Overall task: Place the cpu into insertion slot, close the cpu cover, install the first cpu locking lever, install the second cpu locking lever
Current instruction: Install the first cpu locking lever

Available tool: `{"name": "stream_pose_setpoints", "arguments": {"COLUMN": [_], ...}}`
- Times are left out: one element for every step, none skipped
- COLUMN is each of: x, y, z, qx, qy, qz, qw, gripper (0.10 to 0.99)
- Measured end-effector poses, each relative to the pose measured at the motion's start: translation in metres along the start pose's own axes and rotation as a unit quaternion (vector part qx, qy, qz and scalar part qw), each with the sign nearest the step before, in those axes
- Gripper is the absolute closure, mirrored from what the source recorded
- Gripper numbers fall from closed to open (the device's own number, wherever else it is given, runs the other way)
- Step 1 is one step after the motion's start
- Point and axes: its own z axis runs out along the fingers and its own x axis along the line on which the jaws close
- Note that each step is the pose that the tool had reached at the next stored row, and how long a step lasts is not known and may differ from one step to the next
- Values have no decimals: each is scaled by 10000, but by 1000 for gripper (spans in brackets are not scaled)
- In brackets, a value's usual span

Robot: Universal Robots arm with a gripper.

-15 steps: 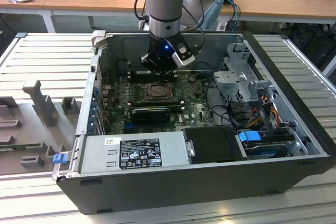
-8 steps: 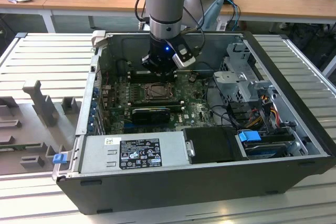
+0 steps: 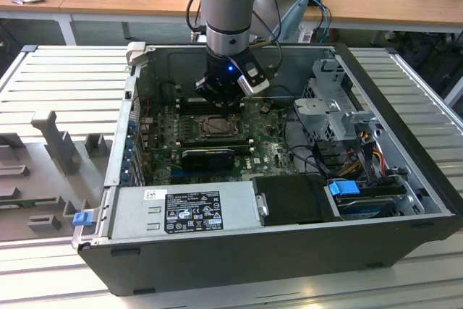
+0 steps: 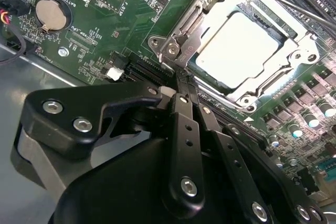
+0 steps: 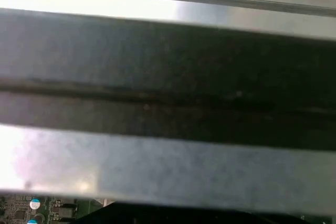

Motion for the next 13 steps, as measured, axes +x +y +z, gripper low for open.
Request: {"name": "stream_pose_setpoints", "arguments": {"x": [0, 0, 0, 1, 1, 0, -2, -3, -4, -4, -4, -5, -6], "y": [0, 1, 0, -2, -2, -3, -2, -2, -2, -2, -2, -1, 0], "z": [3, 9, 15, 18, 19, 19, 20, 21, 21, 21, 21, 15, 4], "qx": [-1, -4, -2, 0, -3, -19, -32, -43, -52, -57, -59, -59, -60], "qy": [-1, -2, 0, 0, 0, -1, -2, -3, -4, -6, -5, -5, -7], "qz": [0, 0, 0, 0, 1, 1, 1, 2, 2, 3, 3, 2, 2], "qw": [10000, 10000, 10000, 10000, 10000, 10000, 10000, 10000, 10000, 10000, 10000, 10000, 10000], "gripper": [980, 980, 980, 980, 980, 980, 980, 980, 980, 980, 980, 980, 980]}}
